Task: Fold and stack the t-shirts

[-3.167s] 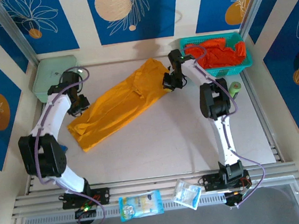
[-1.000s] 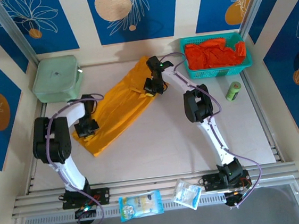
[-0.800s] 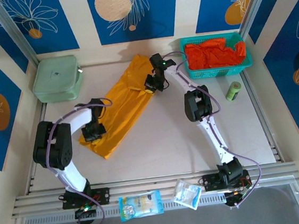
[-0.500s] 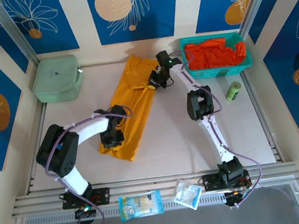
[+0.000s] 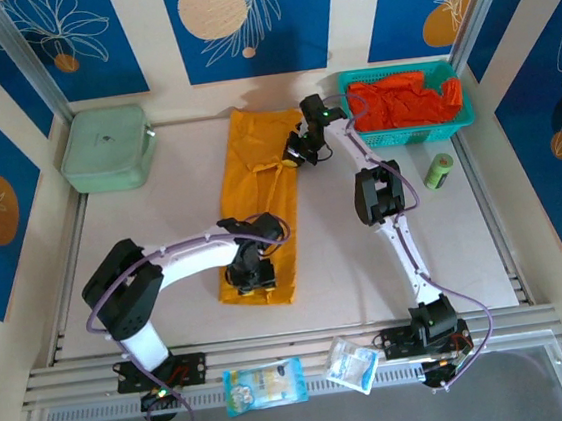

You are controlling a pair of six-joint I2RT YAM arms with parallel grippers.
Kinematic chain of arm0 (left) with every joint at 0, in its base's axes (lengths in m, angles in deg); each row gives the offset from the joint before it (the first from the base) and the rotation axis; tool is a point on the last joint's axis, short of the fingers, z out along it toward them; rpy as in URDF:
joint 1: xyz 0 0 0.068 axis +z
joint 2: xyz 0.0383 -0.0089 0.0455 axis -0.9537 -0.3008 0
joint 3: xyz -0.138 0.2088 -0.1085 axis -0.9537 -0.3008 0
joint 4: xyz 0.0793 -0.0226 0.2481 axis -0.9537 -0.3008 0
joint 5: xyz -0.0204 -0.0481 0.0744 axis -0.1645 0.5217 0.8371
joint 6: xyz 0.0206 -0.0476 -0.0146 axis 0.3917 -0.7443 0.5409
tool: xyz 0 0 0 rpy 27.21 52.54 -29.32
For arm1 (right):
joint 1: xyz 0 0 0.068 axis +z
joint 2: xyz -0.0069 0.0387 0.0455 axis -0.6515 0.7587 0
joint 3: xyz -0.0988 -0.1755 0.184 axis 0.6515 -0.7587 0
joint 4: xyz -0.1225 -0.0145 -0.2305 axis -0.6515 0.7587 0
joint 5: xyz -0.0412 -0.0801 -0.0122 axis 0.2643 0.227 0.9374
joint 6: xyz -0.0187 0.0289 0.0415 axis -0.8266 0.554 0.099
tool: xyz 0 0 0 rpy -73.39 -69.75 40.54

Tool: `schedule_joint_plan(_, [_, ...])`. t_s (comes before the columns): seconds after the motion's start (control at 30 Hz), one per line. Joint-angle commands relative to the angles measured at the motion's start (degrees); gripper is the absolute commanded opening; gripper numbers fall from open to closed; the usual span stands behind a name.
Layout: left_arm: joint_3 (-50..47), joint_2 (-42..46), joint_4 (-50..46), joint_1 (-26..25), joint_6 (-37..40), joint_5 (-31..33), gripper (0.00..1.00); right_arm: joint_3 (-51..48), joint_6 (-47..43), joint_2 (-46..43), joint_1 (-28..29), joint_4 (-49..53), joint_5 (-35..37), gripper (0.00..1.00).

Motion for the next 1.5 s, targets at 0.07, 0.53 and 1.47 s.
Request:
schedule_joint_plan(0.07, [4.4,5.0,-12.7,-0.9,-1.0,5.6,0.43,-2.5,-5.3,-4.3,-0.4,5.1,0.4,0.01])
schedule_joint_plan(0.53, [-2.6,11.6,-8.8,13.2,8.7,10.9,0.5,-57.2,-3.8,-46.2,7.7,-8.9,13.9,0.1])
schedule_joint_plan(1.47, [-25.5,9.6,13.2,11.8,9.2,-4.5,0.35,-71.8,5.8,-42.5,19.7,-12.0,25.4,0.0])
